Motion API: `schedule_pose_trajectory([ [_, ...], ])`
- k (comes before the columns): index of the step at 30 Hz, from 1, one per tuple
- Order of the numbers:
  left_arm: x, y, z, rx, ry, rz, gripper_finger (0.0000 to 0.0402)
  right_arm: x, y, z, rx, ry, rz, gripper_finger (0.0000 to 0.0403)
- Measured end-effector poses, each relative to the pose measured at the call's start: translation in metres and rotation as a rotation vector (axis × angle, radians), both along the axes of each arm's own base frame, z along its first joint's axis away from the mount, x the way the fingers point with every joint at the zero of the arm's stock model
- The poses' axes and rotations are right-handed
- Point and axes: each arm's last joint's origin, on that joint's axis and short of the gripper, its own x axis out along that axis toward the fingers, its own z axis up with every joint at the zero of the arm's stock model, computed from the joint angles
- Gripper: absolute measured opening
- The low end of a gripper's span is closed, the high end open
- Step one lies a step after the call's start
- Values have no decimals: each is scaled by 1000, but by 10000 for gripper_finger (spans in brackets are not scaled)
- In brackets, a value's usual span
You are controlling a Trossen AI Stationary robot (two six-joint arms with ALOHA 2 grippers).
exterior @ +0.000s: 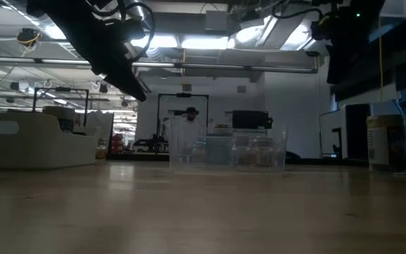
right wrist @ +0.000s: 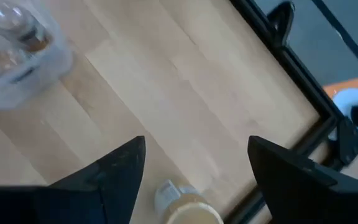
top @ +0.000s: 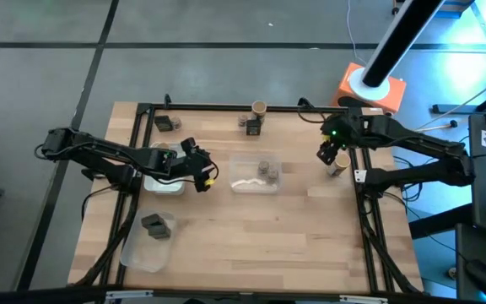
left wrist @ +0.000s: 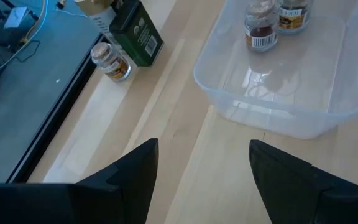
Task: Sort spices by type
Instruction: Put the gold seasoning bottle into the white bin
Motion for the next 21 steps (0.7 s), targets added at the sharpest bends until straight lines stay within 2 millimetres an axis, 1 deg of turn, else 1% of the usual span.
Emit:
schedule_pose_trajectory([
  [2,0,0,0,0,1,0,235,-2,1,-1,11,24,-14,286],
  [4,0,0,0,1,2,0,235,-3,1,-3,24,58,-15,300],
  [6,0,0,0,1,2,0,235,-4,1,-6,41,82,-33,326],
  [9,0,0,0,1,2,0,235,-4,2,-8,64,110,-65,378],
  [10,0,0,0,1,3,0,235,-4,2,-9,73,122,-78,389],
  [11,0,0,0,1,3,0,235,-4,2,-10,80,134,-90,393],
  [16,0,0,0,1,3,0,235,-5,2,-15,110,195,-135,380],
  [21,0,0,0,0,3,0,235,-3,1,-19,119,239,-166,397],
])
